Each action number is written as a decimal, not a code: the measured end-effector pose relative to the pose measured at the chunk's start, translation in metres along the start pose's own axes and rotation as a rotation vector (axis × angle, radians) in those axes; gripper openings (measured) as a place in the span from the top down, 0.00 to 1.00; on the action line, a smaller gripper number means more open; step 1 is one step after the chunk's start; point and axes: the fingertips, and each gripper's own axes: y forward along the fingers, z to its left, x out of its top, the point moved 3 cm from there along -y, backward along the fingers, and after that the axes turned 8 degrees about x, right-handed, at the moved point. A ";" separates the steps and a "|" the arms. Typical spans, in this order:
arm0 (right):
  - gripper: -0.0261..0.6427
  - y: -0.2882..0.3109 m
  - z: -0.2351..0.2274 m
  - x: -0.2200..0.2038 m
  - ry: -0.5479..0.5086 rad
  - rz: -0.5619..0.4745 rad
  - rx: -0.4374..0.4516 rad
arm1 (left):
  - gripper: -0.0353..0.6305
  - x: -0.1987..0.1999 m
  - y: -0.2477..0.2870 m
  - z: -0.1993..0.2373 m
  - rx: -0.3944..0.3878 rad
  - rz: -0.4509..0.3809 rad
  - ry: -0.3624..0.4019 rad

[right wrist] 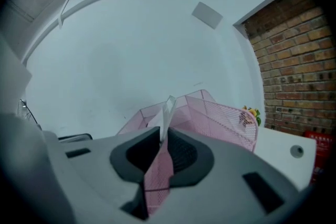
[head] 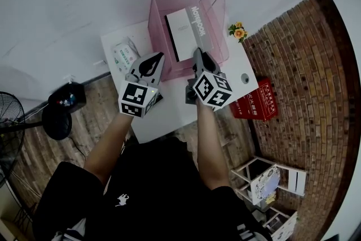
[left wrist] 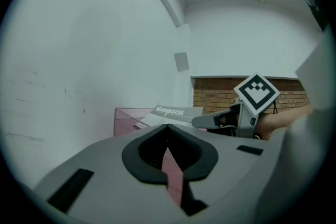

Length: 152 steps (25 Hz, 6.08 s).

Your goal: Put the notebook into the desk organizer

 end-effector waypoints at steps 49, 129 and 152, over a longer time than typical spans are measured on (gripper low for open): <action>0.80 0.004 0.000 -0.019 -0.237 0.257 0.192 | 0.94 0.003 -0.006 0.004 0.019 0.001 0.022; 0.96 -0.352 0.057 0.008 -0.250 -0.194 0.123 | 0.94 0.028 -0.245 -0.165 0.100 -0.100 0.111; 0.96 -0.393 0.164 -0.026 -0.238 -0.277 -0.086 | 0.94 0.030 -0.325 -0.095 -0.079 -0.125 0.111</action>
